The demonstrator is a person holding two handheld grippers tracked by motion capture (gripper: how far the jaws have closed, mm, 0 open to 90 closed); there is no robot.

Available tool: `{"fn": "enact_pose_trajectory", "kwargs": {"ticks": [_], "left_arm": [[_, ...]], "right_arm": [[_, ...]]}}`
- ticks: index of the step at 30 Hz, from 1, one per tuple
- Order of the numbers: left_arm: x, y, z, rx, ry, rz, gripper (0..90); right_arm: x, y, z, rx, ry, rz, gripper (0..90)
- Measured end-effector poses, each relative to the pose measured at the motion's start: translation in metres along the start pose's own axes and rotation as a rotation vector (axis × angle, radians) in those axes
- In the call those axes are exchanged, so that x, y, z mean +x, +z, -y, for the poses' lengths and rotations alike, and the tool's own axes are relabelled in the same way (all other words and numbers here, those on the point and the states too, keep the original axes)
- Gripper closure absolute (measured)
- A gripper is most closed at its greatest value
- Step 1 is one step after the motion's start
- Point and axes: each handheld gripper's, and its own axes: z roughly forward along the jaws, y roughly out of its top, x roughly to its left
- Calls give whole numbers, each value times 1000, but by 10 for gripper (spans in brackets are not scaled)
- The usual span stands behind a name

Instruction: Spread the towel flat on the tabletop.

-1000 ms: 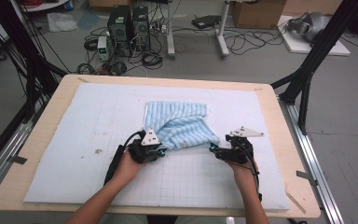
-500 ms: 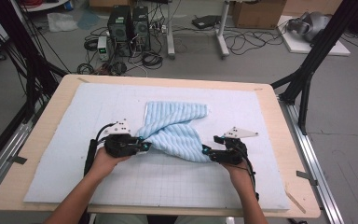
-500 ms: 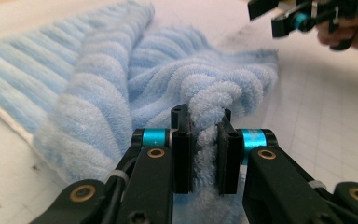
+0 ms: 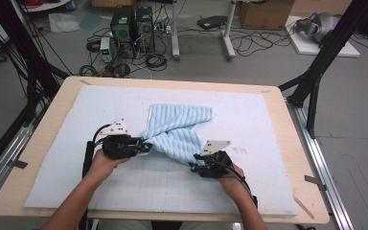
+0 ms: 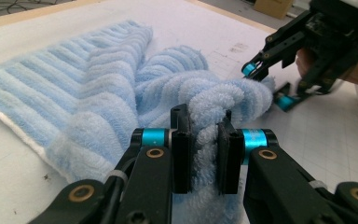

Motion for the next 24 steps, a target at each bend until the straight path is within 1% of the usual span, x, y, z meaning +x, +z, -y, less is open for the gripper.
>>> {"fn": "enact_pose_trajectory", "kwargs": {"ticks": [1, 2, 3, 5, 7, 8, 10, 11, 12, 13, 16, 17, 18, 20, 21, 22, 24], "left_arm": [[0, -1, 0, 2, 2, 2, 791], [1, -2, -1, 1, 5, 1, 791], [2, -2, -2, -1, 6, -3, 791], [5, -4, -5, -9, 5, -17, 791], [10, -4, -10, -11, 15, -41, 791], [12, -3, -12, -10, 18, -53, 791], [19, 2, -19, -8, 24, -83, 788], [22, 4, -22, -9, 26, -99, 784], [27, 9, -26, -12, 33, -129, 776], [29, 12, -28, -20, 33, -150, 767], [41, 26, -35, 14, 41, -225, 753], [46, 30, -37, 17, 43, -245, 753], [50, 35, -39, 30, 40, -261, 753], [57, 44, -41, 42, 47, -286, 753], [60, 48, -42, 45, 49, -299, 753], [63, 52, -41, 46, 50, -306, 753], [68, 59, -38, 75, 39, -309, 753]], "right_arm": [[-1, 0, 0, 4, 3, -4, 766], [-2, -1, 0, -1, 7, -11, 816], [-2, -2, -1, -8, 20, -20, 831], [-6, -7, -3, -41, 44, -40, 838], [-11, -12, -6, -81, 83, -45, 838], [-15, -14, -7, -92, 109, -48, 838], [-25, -15, -10, -124, 140, -40, 835], [-30, -15, -12, -131, 159, -24, 835], [-36, -15, -14, -139, 175, -10, 835], [-43, -14, -16, -144, 197, 5, 835], [-57, -9, -22, -126, 231, 46, 835], [-61, -6, -24, -118, 234, 59, 835], [-65, -3, -27, -103, 233, 77, 835], [-72, 3, -30, -84, 236, 110, 834], [-76, 6, -32, -70, 245, 120, 834], [-79, 10, -32, -60, 249, 132, 833], [-85, 16, -32, -39, 263, 153, 831]]}}
